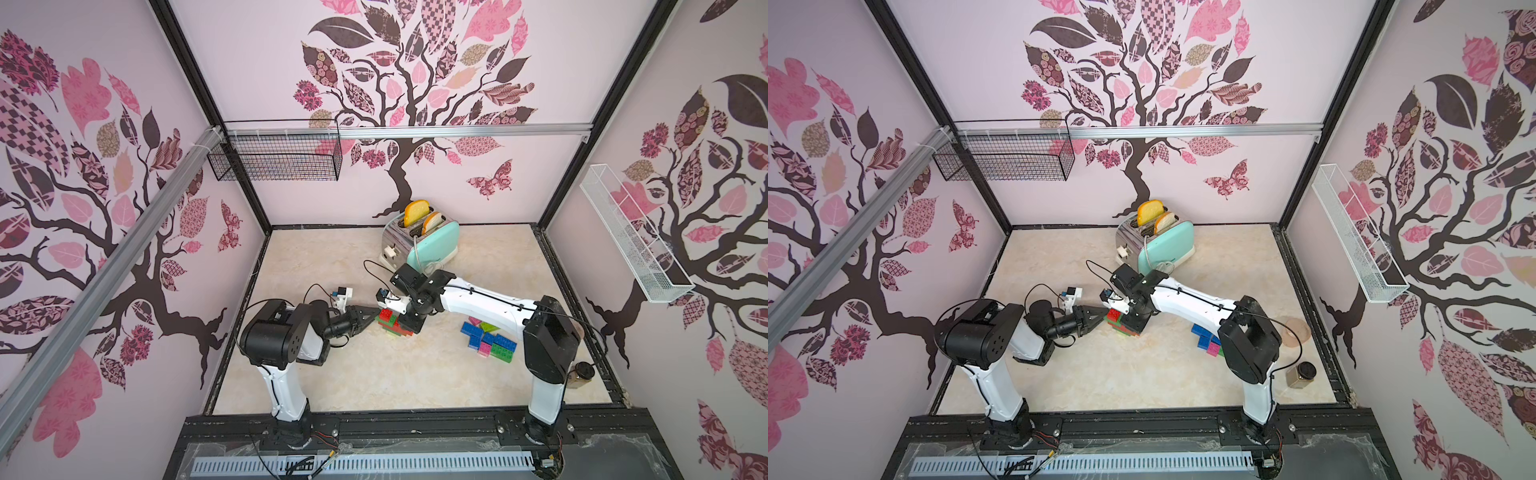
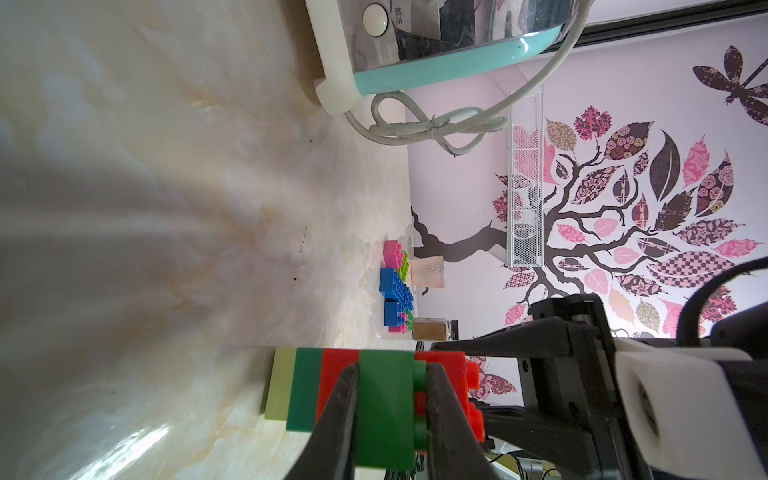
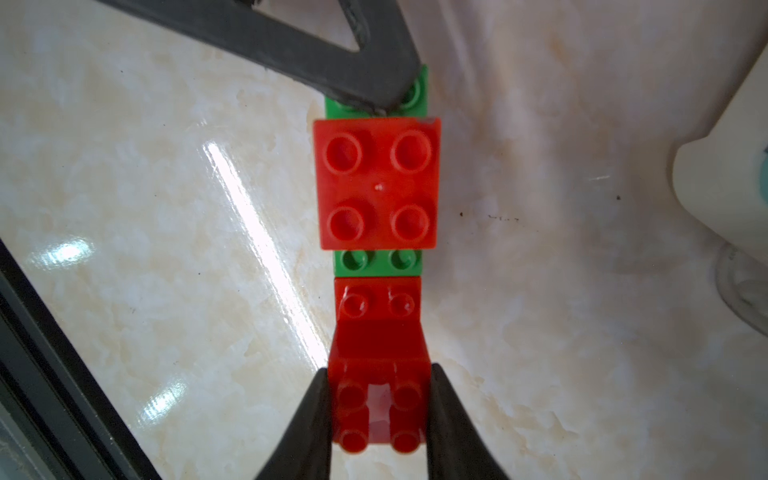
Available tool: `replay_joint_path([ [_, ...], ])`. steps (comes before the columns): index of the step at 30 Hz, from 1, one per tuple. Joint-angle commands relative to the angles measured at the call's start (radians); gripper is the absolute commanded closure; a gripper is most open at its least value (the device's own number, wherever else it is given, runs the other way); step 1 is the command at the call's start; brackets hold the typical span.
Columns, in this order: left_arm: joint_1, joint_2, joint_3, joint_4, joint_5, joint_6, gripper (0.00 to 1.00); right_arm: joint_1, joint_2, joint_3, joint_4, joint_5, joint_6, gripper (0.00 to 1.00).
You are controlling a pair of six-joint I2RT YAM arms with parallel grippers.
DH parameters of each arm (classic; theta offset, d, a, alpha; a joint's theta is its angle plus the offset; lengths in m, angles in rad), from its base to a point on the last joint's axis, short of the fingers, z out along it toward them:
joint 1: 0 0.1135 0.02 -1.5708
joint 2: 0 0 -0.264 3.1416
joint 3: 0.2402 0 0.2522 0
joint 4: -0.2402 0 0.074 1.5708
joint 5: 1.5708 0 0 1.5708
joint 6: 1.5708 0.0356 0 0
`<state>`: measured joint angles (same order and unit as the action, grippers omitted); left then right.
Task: Assemble a heart with lego
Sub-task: Assemble the lego brick with the lego brick, then adjust the lego brick at the center of the board.
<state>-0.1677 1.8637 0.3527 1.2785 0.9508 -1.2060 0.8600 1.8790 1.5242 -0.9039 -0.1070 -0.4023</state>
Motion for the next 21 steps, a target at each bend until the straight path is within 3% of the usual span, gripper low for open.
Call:
replay_joint_path([
  [1, -0.001, 0.004, -0.006, -0.024, 0.004, 0.005, 0.87, 0.004, 0.077, -0.008, -0.027, -0.104, 0.011, 0.72],
  [11, -0.001, -0.002, -0.009, -0.024, 0.004, 0.006, 0.87, -0.007, 0.112, 0.113, -0.053, -0.142, -0.01, 0.4],
  [18, -0.002, -0.001, -0.008, -0.024, 0.004, 0.005, 0.87, -0.007, 0.14, 0.146, -0.032, -0.135, -0.006, 0.39],
  [21, -0.001, -0.002, -0.008, -0.023, 0.003, 0.003, 0.86, -0.006, 0.147, 0.15, -0.021, -0.136, 0.002, 0.54],
])
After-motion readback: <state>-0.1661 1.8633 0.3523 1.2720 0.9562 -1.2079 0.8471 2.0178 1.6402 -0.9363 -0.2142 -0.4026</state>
